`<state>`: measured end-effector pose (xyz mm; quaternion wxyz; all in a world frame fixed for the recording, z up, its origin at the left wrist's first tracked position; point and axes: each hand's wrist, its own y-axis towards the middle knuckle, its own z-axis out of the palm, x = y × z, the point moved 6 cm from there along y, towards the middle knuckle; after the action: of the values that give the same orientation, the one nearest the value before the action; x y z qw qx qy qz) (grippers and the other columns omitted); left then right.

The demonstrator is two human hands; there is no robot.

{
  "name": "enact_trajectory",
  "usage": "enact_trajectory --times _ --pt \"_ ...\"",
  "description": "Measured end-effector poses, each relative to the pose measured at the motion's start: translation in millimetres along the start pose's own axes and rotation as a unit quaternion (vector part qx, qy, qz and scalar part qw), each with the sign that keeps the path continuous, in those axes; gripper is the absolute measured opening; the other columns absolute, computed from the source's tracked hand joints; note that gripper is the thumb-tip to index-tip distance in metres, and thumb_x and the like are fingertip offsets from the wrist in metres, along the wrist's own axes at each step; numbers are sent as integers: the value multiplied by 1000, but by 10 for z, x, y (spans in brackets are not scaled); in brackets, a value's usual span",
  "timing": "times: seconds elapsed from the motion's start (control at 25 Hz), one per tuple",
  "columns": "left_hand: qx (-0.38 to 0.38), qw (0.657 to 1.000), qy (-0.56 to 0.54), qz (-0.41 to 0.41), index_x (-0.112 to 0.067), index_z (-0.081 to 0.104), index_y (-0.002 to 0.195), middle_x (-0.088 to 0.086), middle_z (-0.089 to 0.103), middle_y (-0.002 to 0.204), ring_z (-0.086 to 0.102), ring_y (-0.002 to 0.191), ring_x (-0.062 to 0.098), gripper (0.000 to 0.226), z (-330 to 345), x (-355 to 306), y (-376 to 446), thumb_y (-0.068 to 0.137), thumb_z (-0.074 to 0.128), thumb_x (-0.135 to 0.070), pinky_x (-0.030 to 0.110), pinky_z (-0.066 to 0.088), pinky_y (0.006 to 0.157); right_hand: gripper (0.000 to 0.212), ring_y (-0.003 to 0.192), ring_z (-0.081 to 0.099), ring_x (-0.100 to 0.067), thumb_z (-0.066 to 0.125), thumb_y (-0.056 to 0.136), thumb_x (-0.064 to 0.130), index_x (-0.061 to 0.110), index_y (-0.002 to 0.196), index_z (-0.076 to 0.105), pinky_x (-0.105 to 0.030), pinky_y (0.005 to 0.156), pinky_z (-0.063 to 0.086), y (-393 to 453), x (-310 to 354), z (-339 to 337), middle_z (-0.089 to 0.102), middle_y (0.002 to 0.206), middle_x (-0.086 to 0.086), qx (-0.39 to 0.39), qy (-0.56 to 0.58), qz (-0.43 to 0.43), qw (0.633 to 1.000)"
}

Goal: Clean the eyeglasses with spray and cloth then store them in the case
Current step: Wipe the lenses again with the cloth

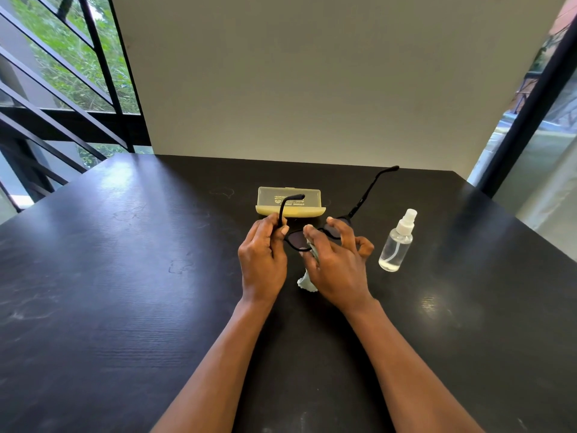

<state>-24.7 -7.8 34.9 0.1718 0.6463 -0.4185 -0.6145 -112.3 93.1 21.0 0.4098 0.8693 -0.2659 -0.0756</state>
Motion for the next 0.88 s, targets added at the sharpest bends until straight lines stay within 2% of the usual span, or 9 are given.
enact_trajectory --times 0.12,0.24,0.32,0.4,0.52,0.6,0.72,0.8,0.88 --pt "5 1000 -1 -5 6 63 102 18 67 93 62 84 18 19 8 3 -5 84 58 6 13 47 77 48 129 28 -17 65 79 20 16 125 54 -37 81 17 -4 -9 131 73 99 4 65 43 27 997" --pt "2 1000 2 -1 6 63 101 18 67 94 61 86 16 18 11 -24 -12 84 58 6 16 47 79 46 132 33 -22 57 84 12 20 129 50 -39 82 16 4 -4 182 70 108 3 89 99 16 991" --pt "-6 1000 0 -6 6 63 102 18 67 95 60 87 15 18 -1 -26 -1 84 58 5 15 47 80 42 123 42 -20 61 80 9 17 120 57 -42 79 22 27 58 118 72 100 0 64 117 -16 991" --pt "-16 1000 1 -13 5 64 101 17 67 95 60 87 14 18 -23 -14 12 84 58 5 10 45 79 36 105 48 -16 64 74 8 14 110 63 -42 72 34 38 101 20 73 90 -1 23 127 -46 991" --pt "-22 1000 5 -16 5 64 100 17 67 94 60 85 14 17 -48 -2 34 85 58 3 5 43 77 35 85 62 -25 69 71 -1 6 105 65 -44 63 52 17 108 -66 72 78 -6 22 146 -111 983" --pt "-27 1000 4 -13 5 64 100 17 67 92 60 82 14 16 -67 7 48 85 58 2 3 42 75 35 84 64 -25 69 74 -6 4 108 65 -41 66 56 29 12 -115 70 85 -10 29 185 -71 980" --pt "-32 999 -2 -14 5 65 102 16 68 93 61 83 16 18 -92 23 56 85 58 2 5 43 76 34 88 63 -17 68 78 -5 6 111 65 -20 82 49 90 -265 -273 69 98 -12 -44 240 64 968" --pt "-31 999 -3 -11 5 64 103 16 68 93 62 84 16 19 -96 16 49 86 58 1 8 45 77 26 87 62 -18 69 76 -6 0 102 67 -14 84 42 142 -392 -399 69 96 -15 -112 211 91 967" --pt "-30 1000 -5 -6 6 64 103 16 68 94 62 85 16 19 -92 3 40 86 58 1 11 46 78 17 81 61 -19 70 74 -8 -3 90 70 -13 82 40 188 -444 -462 66 90 -18 -143 172 91 970"
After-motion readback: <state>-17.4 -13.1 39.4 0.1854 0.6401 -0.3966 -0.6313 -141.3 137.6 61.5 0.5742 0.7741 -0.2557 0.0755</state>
